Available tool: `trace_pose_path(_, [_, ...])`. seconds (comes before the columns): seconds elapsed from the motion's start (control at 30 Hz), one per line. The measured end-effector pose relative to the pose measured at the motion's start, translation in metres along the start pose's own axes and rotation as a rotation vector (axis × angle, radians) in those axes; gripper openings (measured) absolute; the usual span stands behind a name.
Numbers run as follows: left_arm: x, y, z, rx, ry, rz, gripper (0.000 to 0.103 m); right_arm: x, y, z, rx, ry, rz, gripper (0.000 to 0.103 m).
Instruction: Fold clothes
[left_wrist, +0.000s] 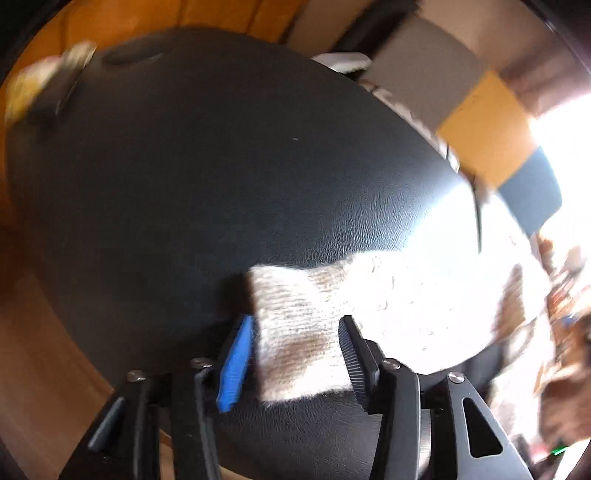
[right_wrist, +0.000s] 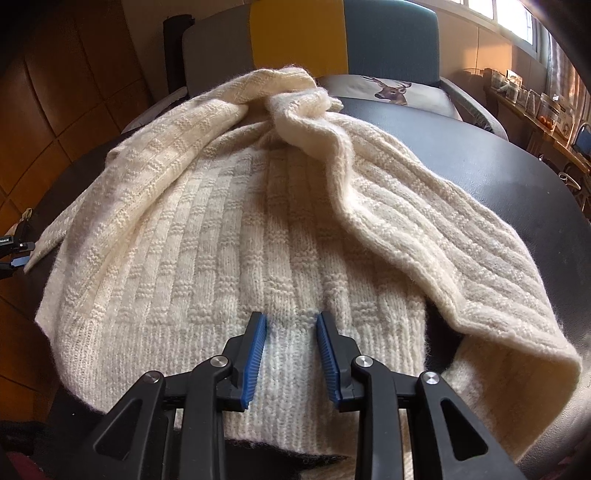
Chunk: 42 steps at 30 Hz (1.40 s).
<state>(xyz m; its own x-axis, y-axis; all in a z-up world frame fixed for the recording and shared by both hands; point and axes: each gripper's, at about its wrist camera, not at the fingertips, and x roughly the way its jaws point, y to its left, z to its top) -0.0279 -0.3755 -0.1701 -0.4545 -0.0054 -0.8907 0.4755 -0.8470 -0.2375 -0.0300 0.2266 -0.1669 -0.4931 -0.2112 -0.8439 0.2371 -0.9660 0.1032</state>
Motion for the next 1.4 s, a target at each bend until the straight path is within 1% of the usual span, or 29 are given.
trace_pose_path(0.03, [0.0, -0.003, 0.002, 0.004, -0.009, 0.007, 0.014, 0.0, 0.001, 0.001, -0.004, 0.008, -0.006, 0.029])
trace_pose_path(0.1, [-0.003, -0.001, 0.009, -0.041, -0.037, -0.009, 0.012, 0.002, 0.003, 0.006, -0.016, 0.033, -0.018, 0.03])
trace_pose_path(0.17, [-0.015, 0.01, 0.026, -0.103, -0.109, -0.006, 0.012, 0.003, 0.004, 0.01, -0.018, 0.062, -0.022, 0.03])
trace_pose_path(0.27, [-0.032, 0.027, 0.056, -0.156, -0.188, 0.025, 0.012, 0.004, 0.004, 0.017, -0.012, 0.101, -0.024, 0.03])
trace_pose_path(0.33, [-0.035, 0.035, 0.075, -0.159, -0.211, 0.054, 0.012, 0.006, 0.005, 0.021, -0.018, 0.113, -0.029, 0.03])
trace_pose_path(0.4, [-0.03, 0.04, 0.094, -0.142, -0.208, 0.089, 0.012, 0.007, 0.007, 0.024, -0.034, 0.121, -0.038, 0.03])
trace_pose_path(0.47, [-0.017, 0.028, 0.111, -0.115, -0.171, 0.123, 0.012, 0.008, 0.009, 0.028, -0.05, 0.131, -0.046, 0.03])
trace_pose_path(0.53, [-0.006, 0.03, 0.126, -0.114, -0.129, 0.152, 0.014, 0.008, 0.011, 0.033, -0.059, 0.139, -0.051, 0.03])
trace_pose_path(0.57, [-0.004, 0.033, 0.131, -0.121, -0.121, 0.162, 0.015, 0.008, 0.011, 0.035, -0.057, 0.138, -0.046, 0.03])
trace_pose_path(0.67, [-0.011, 0.048, 0.139, -0.164, -0.132, 0.183, 0.016, 0.003, 0.011, 0.048, -0.048, 0.104, -0.017, 0.03])
trace_pose_path(0.7, [-0.019, 0.055, 0.139, -0.178, -0.142, 0.201, 0.02, 0.001, 0.011, 0.053, -0.048, 0.085, -0.009, 0.03])
trace_pose_path(0.73, [-0.028, 0.06, 0.136, -0.193, -0.151, 0.196, 0.024, -0.003, 0.011, 0.057, -0.048, 0.052, -0.003, 0.03])
trace_pose_path(0.77, [-0.036, 0.064, 0.132, -0.207, -0.162, 0.168, 0.024, -0.007, 0.01, 0.061, -0.049, 0.019, 0.003, 0.03])
trace_pose_path(0.83, [-0.051, 0.062, 0.117, -0.189, -0.174, 0.072, 0.03, -0.014, 0.006, 0.069, -0.039, -0.041, 0.012, 0.03])
trace_pose_path(0.87, [-0.056, 0.052, 0.105, -0.156, -0.171, 0.02, 0.031, -0.016, 0.004, 0.073, -0.032, -0.066, 0.012, 0.03])
trace_pose_path(0.9, [-0.058, 0.036, 0.09, -0.107, -0.161, -0.029, 0.032, -0.016, 0.004, 0.078, -0.031, -0.084, 0.0, 0.03])
trace_pose_path(0.93, [-0.058, 0.019, 0.074, -0.054, -0.144, -0.076, 0.036, -0.016, 0.003, 0.082, -0.031, -0.102, -0.016, 0.03])
trace_pose_path(1.0, [-0.055, -0.018, 0.041, 0.056, -0.092, -0.167, 0.041, -0.014, 0.002, 0.089, -0.035, -0.124, -0.084, 0.03])
trace_pose_path(1.03, [-0.052, -0.037, 0.024, 0.105, -0.059, -0.212, 0.041, -0.012, 0.0, 0.092, -0.037, -0.133, -0.115, 0.03])
trace_pose_path(1.1, [-0.046, -0.073, -0.011, 0.185, 0.012, -0.319, 0.041, -0.007, 0.001, 0.096, -0.071, -0.139, -0.116, 0.03])
trace_pose_path(1.13, [-0.044, -0.091, -0.027, 0.218, 0.044, -0.358, 0.041, -0.004, 0.002, 0.097, -0.091, -0.139, -0.119, 0.03])
trace_pose_path(1.17, [-0.042, -0.108, -0.043, 0.249, 0.075, -0.394, 0.042, 0.0, 0.003, 0.098, -0.107, -0.139, -0.15, 0.03])
trace_pose_path(1.23, [-0.039, -0.139, -0.071, 0.301, 0.119, -0.438, 0.042, 0.011, 0.004, 0.101, -0.144, -0.136, -0.228, 0.03])
trace_pose_path(1.27, [-0.038, -0.156, -0.08, 0.321, 0.134, -0.446, 0.043, 0.018, 0.005, 0.104, -0.165, -0.132, -0.265, 0.03])
trace_pose_path(1.33, [-0.034, -0.192, -0.092, 0.366, 0.161, -0.451, 0.043, 0.031, 0.001, 0.109, -0.191, -0.106, -0.252, 0.029])
trace_pose_path(1.37, [-0.032, -0.21, -0.099, 0.389, 0.174, -0.452, 0.044, 0.035, -0.002, 0.113, -0.194, -0.097, -0.238, 0.017])
trace_pose_path(1.4, [-0.031, -0.222, -0.106, 0.413, 0.187, -0.451, 0.045, 0.033, -0.007, 0.118, -0.186, -0.112, -0.226, 0.014])
